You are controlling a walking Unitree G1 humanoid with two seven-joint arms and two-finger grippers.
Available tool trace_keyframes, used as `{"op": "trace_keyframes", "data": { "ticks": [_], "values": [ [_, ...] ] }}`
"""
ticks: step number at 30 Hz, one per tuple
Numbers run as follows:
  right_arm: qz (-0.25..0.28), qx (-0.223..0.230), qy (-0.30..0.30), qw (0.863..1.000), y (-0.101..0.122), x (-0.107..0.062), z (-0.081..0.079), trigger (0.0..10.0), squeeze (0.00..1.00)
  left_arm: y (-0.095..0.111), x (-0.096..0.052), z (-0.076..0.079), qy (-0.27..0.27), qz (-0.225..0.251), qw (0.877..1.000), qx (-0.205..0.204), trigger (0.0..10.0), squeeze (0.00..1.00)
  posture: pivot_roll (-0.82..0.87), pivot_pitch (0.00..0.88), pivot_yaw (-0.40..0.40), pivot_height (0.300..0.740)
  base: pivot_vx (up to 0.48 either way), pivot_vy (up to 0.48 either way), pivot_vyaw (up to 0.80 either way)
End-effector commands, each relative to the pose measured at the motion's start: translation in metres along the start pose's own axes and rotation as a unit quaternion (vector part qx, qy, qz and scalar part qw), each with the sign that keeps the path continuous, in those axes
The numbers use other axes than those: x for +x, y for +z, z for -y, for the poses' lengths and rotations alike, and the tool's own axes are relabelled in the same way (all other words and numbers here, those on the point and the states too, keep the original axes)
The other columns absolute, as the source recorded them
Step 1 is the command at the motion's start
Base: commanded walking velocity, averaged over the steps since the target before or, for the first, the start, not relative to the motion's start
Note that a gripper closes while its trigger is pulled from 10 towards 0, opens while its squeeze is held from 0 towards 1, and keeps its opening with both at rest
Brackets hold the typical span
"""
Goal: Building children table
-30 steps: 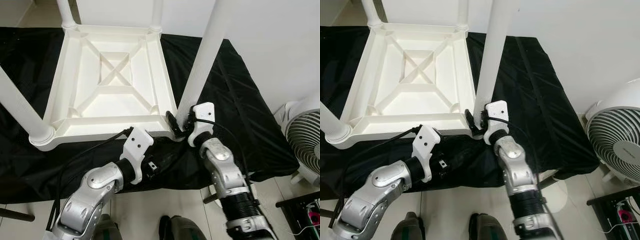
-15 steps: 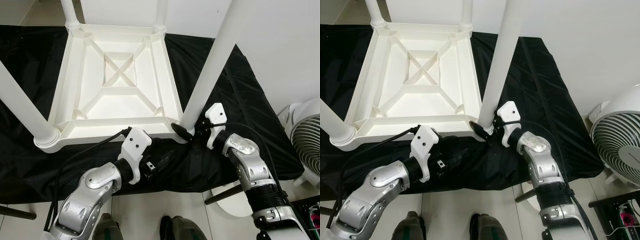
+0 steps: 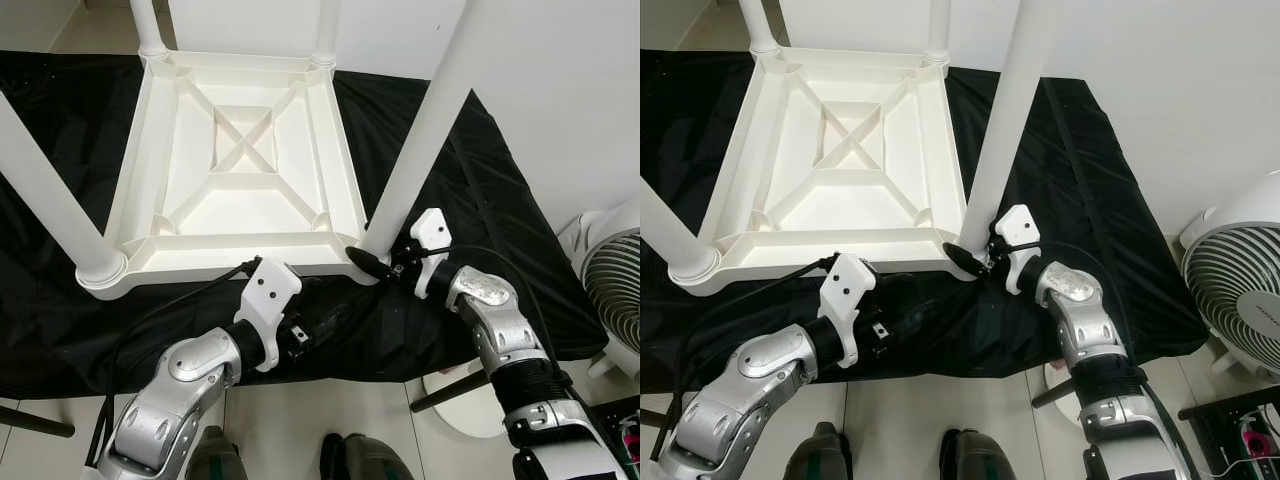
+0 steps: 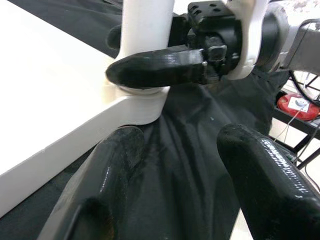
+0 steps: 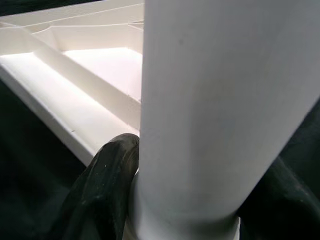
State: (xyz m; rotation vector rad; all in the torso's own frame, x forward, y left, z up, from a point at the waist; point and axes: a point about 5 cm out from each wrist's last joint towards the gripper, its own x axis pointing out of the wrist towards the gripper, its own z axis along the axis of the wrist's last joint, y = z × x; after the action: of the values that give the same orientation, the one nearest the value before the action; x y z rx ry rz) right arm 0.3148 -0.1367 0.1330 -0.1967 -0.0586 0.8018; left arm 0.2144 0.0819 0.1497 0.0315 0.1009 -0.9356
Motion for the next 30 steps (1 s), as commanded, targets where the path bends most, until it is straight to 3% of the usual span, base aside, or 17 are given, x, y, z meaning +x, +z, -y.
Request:
{"op": "trace_keyframes", "data": {
  "ticks": [1, 3, 5, 6, 9, 12, 14, 15, 18, 19, 24, 25, 26, 27, 30],
  "values": [
    [-0.022, 0.014, -0.075, 0.997, -0.009, -0.007, 0.008, 0.0, 0.00, 0.002, -0.002, 0.001, 0.017, 0.001, 1.000, 0.001, 10.0, 0.00, 0.08, 0.103, -0.072, 0.740, 0.000, 0.000, 0.00],
    [-0.022, 0.014, -0.075, 0.997, -0.009, -0.007, 0.008, 0.0, 0.00, 0.002, -0.002, 0.001, 0.017, 0.001, 1.000, 0.001, 10.0, 0.00, 0.08, 0.103, -0.072, 0.740, 0.000, 0.000, 0.00],
    [-0.018, 0.043, -0.158, 0.986, -0.008, -0.004, 0.009, 0.0, 0.00, 0.003, -0.002, 0.001, 0.017, 0.001, 1.000, 0.000, 10.0, 0.00, 0.07, 0.105, -0.067, 0.740, 0.000, 0.000, 0.00],
    [-0.018, 0.043, -0.158, 0.986, -0.008, -0.004, 0.009, 0.0, 0.00, 0.003, -0.002, 0.001, 0.017, 0.001, 1.000, 0.000, 10.0, 0.00, 0.07, 0.105, -0.067, 0.740, 0.000, 0.000, 0.00],
    [-0.005, 0.059, -0.261, 0.964, -0.003, -0.003, 0.015, 0.0, 0.00, 0.003, -0.001, 0.001, 0.014, 0.000, 1.000, -0.001, 10.0, 0.00, 0.07, 0.104, -0.065, 0.740, 0.000, 0.000, 0.00],
    [-0.001, 0.061, -0.279, 0.958, -0.002, -0.003, 0.016, 0.0, 0.00, 0.003, -0.001, 0.001, 0.012, 0.000, 1.000, -0.001, 10.0, 0.00, 0.07, 0.104, -0.065, 0.740, 0.000, 0.000, 0.00],
    [0.007, 0.064, -0.328, 0.942, 0.002, -0.005, 0.019, 0.0, 0.00, 0.003, -0.001, 0.002, 0.010, -0.001, 1.000, -0.001, 10.0, 0.00, 0.07, 0.101, -0.067, 0.740, 0.000, 0.000, 0.00],
    [0.007, 0.064, -0.328, 0.942, 0.002, -0.005, 0.019, 0.0, 0.00, 0.003, -0.001, 0.002, 0.010, -0.001, 1.000, -0.001, 10.0, 0.00, 0.07, 0.101, -0.067, 0.740, 0.000, 0.000, 0.00],
    [0.006, 0.061, -0.417, 0.907, 0.009, -0.007, 0.019, 0.0, 0.00, 0.004, -0.001, 0.002, 0.008, -0.001, 1.000, 0.001, 10.0, 0.00, 0.08, 0.097, -0.069, 0.740, 0.000, 0.000, 0.00],
    [0.005, 0.062, -0.430, 0.900, 0.011, -0.008, 0.019, 0.0, 0.00, 0.005, -0.001, 0.002, 0.007, -0.001, 1.000, 0.001, 10.0, 0.00, 0.08, 0.097, -0.069, 0.740, 0.000, 0.000, 0.00],
    [0.011, 0.074, -0.437, 0.896, 0.013, -0.004, 0.015, 0.0, 0.00, 0.004, 0.000, 0.003, 0.007, -0.001, 1.000, 0.000, 10.0, 0.00, 0.08, 0.095, -0.067, 0.740, 0.000, 0.000, 0.00],
    [0.013, 0.079, -0.423, 0.903, 0.014, 0.000, 0.011, 3.6, 0.00, 0.004, 0.000, 0.003, 0.006, -0.001, 1.000, -0.001, 10.0, 0.00, 0.08, 0.092, -0.066, 0.740, 0.000, 0.000, 0.00],
    [0.013, 0.079, -0.423, 0.903, 0.014, 0.000, 0.011, 3.6, 0.00, 0.004, 0.000, 0.003, 0.006, -0.001, 1.000, -0.001, 10.0, 0.00, 0.08, 0.092, -0.066, 0.740, 0.000, 0.000, 0.00],
    [0.023, 0.082, -0.383, 0.920, 0.017, 0.005, 0.005, 10.0, 0.00, 0.004, 0.000, 0.002, 0.006, -0.002, 1.000, -0.001, 10.0, 0.00, 0.08, 0.091, -0.067, 0.740, 0.000, 0.000, 0.00],
    [0.032, 0.078, -0.351, 0.933, 0.019, 0.007, 0.003, 10.0, 0.00, 0.004, 0.000, 0.002, 0.006, -0.003, 1.000, -0.001, 10.0, 0.00, 0.08, 0.091, -0.069, 0.740, 0.000, 0.000, 0.00]
  ]
}}
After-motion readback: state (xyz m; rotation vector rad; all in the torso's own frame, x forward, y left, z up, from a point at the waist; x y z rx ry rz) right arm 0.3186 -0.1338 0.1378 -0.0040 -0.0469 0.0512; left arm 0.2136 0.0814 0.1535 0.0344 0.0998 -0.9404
